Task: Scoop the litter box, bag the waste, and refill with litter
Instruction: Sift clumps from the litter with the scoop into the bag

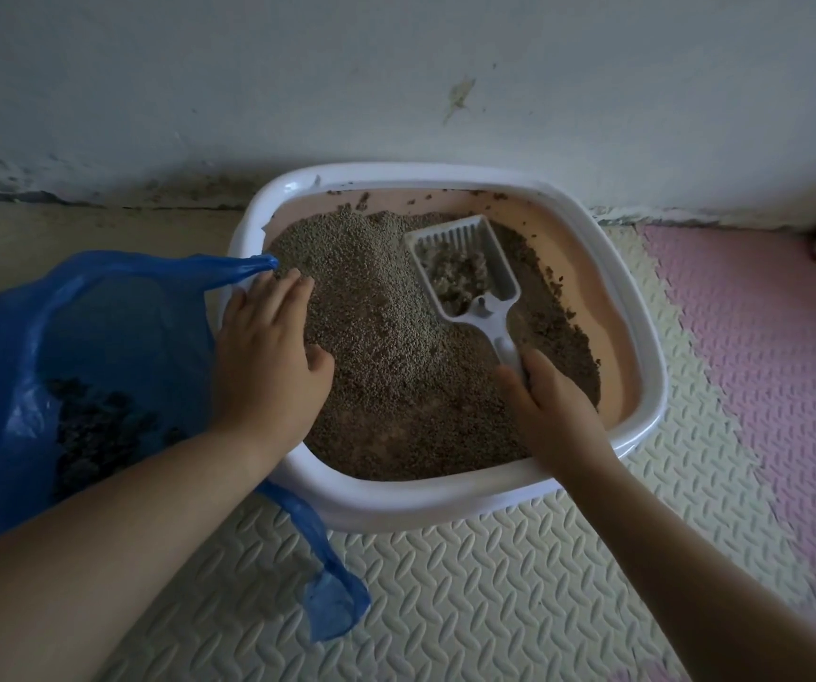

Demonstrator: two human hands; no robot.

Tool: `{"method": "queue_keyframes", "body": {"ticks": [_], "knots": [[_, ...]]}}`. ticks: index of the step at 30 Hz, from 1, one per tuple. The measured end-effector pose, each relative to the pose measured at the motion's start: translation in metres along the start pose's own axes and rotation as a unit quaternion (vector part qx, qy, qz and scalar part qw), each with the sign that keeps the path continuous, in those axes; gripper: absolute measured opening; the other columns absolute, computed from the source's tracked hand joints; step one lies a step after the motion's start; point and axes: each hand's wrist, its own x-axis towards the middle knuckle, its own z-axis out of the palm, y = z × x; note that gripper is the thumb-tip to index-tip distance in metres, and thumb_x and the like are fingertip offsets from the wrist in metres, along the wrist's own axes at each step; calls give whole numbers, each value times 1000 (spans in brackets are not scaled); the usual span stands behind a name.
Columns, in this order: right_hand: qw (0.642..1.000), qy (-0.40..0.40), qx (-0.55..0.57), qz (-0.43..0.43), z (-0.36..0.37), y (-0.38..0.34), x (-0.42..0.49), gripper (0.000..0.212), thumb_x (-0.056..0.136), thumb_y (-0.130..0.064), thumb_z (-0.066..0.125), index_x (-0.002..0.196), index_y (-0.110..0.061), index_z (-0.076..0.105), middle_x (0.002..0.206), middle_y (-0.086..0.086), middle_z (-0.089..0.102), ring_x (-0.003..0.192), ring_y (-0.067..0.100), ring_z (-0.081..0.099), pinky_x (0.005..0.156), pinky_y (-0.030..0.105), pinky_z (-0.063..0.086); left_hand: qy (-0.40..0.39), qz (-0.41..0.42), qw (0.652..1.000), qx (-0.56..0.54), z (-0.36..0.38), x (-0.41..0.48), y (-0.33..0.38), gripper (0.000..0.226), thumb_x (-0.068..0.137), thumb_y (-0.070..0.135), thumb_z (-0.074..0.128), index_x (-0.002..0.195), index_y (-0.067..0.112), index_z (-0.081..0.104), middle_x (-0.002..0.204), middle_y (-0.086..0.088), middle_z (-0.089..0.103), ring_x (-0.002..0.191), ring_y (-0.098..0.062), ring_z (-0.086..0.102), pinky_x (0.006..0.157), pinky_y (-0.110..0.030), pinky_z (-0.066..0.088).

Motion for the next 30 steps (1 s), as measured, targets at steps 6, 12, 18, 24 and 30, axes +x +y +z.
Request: {"method": "queue_keyframes", "body": {"ticks": [6, 12, 18, 24, 30], "knots": [[1000, -4, -4, -3, -1, -1, 0, 31, 98, -46, 40, 78, -22, 40, 62, -5, 48, 57, 12, 49, 58, 39, 42, -1, -2, 1000, 1, 0, 0, 0, 60, 82, 10, 60, 139, 4, 43, 148, -11, 40, 141, -27, 25, 118, -42, 13], [1000, -16, -8, -5, -1, -2, 1, 32, 98, -43, 43, 76, -20, 42, 62, -3, 47, 58, 15, 48, 59, 39, 41, -1, -1, 1000, -1, 0, 0, 0, 61, 82, 10, 59, 140, 3, 43, 148, -11, 40, 141, -27, 25, 118, -43, 14], [1000, 6, 19, 21, -1, 0, 3, 31, 98, -42, 42, 70, -31, 36, 60, -9, 42, 53, 5, 41, 51, 29, 30, -1, 1, 1000, 2, 0, 0, 0, 61, 82, 11, 59, 140, 4, 42, 148, -10, 39, 141, -26, 24, 118, -41, 12], [985, 1, 22, 170, -1, 14, 21, 43, 99, -44, 40, 67, -15, 43, 59, -1, 44, 51, 13, 41, 49, 29, 26, 3, 6, 1000, 11, 1, 1, -1, 60, 80, 9, 60, 137, 2, 45, 144, -13, 44, 138, -30, 30, 117, -44, 15], [967, -85, -29, 240, -17, 24, 45, 43, 99, -40, 39, 74, -8, 55, 65, 3, 53, 57, 15, 48, 50, 27, 31, 1, 6, 1000, 10, 2, 0, -2, 61, 82, 11, 59, 140, 3, 43, 146, -12, 42, 140, -29, 27, 118, -44, 14]]}}
